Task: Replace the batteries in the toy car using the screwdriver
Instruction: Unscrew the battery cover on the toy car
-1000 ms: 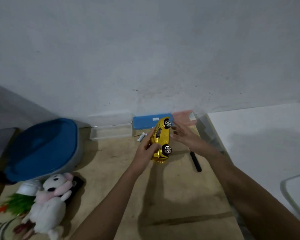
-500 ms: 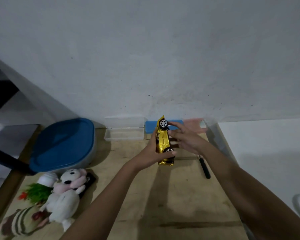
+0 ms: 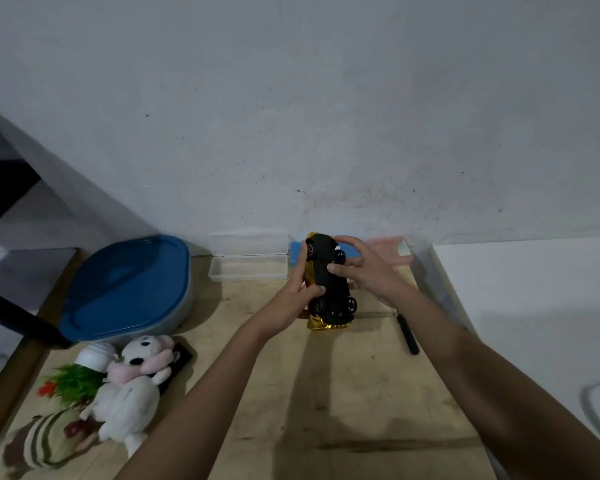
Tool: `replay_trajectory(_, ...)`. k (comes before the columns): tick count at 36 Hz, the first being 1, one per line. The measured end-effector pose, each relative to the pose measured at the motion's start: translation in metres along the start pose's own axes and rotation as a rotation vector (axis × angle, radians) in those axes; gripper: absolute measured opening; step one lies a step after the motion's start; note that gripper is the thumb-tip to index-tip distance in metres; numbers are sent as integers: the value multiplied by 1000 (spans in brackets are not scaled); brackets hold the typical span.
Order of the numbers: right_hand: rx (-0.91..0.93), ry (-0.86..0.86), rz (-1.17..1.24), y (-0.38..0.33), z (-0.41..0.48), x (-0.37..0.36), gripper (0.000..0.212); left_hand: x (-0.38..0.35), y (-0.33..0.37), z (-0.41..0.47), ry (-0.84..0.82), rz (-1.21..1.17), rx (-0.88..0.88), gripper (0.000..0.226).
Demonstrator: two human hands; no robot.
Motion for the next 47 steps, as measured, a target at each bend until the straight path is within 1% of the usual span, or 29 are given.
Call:
replay_trajectory(5, 16, -8, -10, -4, -1, -1, 58, 6, 5, -4, 15, -41, -24, 80)
replay_trajectory(9, 15, -22, 31, -10, -3, -2, 57, 7, 7, -8, 20, -55, -76, 90)
replay_trajectory(11, 31, -15, 30, -14, -4, -3, 56, 6, 8, -8, 13, -29, -98, 97)
replay_trajectory(14, 57, 9, 12, -16, -4, -5, 54, 6, 12, -6, 19, 71, -91, 110)
replay_trajectory(16, 92, 43, -41, -18, -4, -4, 54, 8, 16, -7, 40, 137, -97, 116)
replay_trajectory(19, 145, 72, -113, -18, -3, -3, 57, 9, 17, -11, 40, 194, -130, 118)
replay_trajectory(25, 177, 91, -166, -22, -7, -5, 59, 7, 14, -17, 27, 174, -140, 120)
replay_trajectory(29, 183, 109, -162, -19, -9, -4, 60, 9, 9, -17, 11, 192, -136, 117)
replay_trajectory(37, 212, 133, -171, -15, -8, -3, 61, 6, 0, -11, 31, 206, -129, 110)
replay_trajectory(42, 208, 170, -173, -11, -6, 1, 61, 3, -3, -3, 16, 112, -101, 101)
replay_trajectory(47, 223, 187, -232, -5, -2, 6, 61, -3, -8, 5, -15, 13, -66, 90)
Point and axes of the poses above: each hand's wrist, its own z-axis towards the middle knuckle, its own x-axis out of the back of the hand, y = z × x, the point moved 1 cm from there along z, towards the middle knuckle, and after that the axes turned 7 degrees about y, right-handed, at the moved point
